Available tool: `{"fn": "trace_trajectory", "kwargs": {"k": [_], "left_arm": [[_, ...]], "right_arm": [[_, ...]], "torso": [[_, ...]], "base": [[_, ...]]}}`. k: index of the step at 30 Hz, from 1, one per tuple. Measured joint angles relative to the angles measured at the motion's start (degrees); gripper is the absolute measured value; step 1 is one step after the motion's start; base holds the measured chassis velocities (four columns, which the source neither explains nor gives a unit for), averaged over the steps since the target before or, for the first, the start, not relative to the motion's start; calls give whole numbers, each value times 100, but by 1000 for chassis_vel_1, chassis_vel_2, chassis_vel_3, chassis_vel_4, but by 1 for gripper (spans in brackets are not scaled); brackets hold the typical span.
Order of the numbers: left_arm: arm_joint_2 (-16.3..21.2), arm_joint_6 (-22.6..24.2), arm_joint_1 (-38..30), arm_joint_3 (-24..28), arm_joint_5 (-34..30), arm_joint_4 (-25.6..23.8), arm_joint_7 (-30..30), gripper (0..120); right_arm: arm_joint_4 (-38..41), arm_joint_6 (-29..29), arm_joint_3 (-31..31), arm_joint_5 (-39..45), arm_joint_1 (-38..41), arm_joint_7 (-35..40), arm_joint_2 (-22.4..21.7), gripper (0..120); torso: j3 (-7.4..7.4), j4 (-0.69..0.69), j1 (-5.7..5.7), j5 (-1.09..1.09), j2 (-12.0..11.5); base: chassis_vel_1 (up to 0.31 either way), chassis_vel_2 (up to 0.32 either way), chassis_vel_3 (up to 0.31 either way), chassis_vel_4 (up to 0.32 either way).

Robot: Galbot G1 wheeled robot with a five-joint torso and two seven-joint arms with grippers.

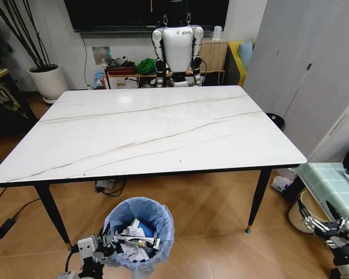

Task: Pick up the trash bin and place the trash from the table into it.

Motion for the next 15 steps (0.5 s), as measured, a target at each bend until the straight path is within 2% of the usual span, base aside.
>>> {"fn": "trace_trajectory", "kwargs": {"k": [15], "left_arm": [[-12,15,-7,4,12,2,-4,0]], "right_arm": [[0,0,0,0,0,0,0,100]], "torso": [[-222,0,-170,0,-393]], "base": [[0,0,0,0]]}}
